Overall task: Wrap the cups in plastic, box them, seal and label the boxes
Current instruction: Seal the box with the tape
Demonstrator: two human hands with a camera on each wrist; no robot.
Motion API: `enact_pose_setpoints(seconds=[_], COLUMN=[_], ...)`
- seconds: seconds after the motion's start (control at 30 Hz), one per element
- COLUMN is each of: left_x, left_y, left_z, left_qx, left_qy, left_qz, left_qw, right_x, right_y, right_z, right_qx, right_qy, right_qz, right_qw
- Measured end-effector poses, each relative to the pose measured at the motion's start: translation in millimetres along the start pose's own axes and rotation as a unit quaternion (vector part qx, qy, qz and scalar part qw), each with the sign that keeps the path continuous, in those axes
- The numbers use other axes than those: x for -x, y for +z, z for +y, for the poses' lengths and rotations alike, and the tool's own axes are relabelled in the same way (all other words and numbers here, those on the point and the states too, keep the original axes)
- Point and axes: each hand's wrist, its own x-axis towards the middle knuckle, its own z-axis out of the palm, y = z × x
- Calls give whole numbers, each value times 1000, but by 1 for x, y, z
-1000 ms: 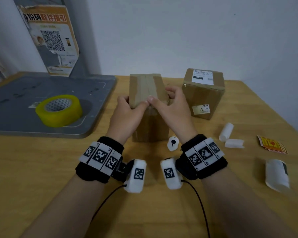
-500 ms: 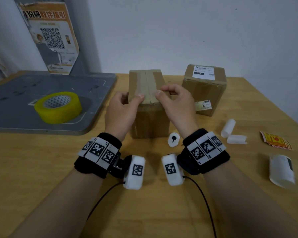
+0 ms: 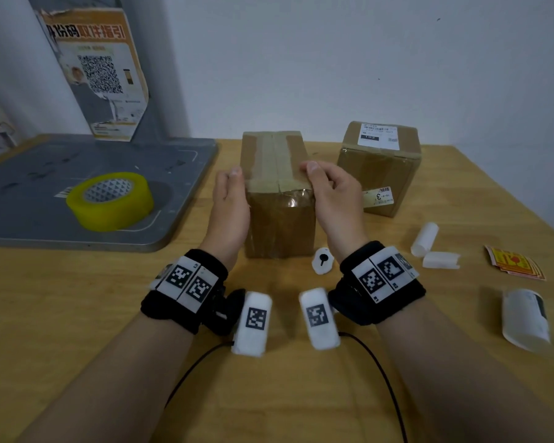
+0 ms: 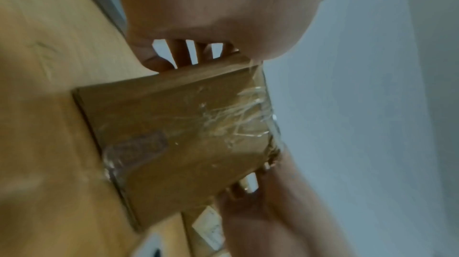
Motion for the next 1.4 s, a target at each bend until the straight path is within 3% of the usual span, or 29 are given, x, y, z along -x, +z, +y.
enact_pose_setpoints(seconds=[0.13, 0.3, 0.4, 0.47, 0.53, 0.63, 0.77, 1.07, 1.4], left_x=[-6, -4, -9, -12, -13, -14, -18, -22, -23], left_y=[-1, -4, -12, -18, -24, -31, -35, -42, -61], left_z=[-5, -11, -1, 9, 14, 9, 4, -3, -8], left_qx=[63, 48, 48, 30, -39, -111, -114, -38, 0], left_qy=[-87, -81, -21, 72, 152, 191, 225, 193, 160], left_qz=[-13, -16, 4, 0, -47, -117, -126, -128, -181], left_qw=[994, 995, 999, 997, 986, 968, 959, 972, 970], right_x=[6, 5, -4, -7, -6, -6, -7, -12, -19], right_y=[10, 4, -5, -11, -12, -9, -11, -16, -43], right_z=[7, 8, -1, -12, -20, -18, -14, -17, -7], right_qx=[-69, -43, -13, 13, 60, 141, 160, 198, 1], right_qy=[13, -3, 21, -16, -76, -110, -116, -124, -15], right_qz=[20, 17, -10, -49, -120, -196, -196, -215, -286], right_qw=[997, 999, 1000, 999, 988, 964, 960, 948, 958])
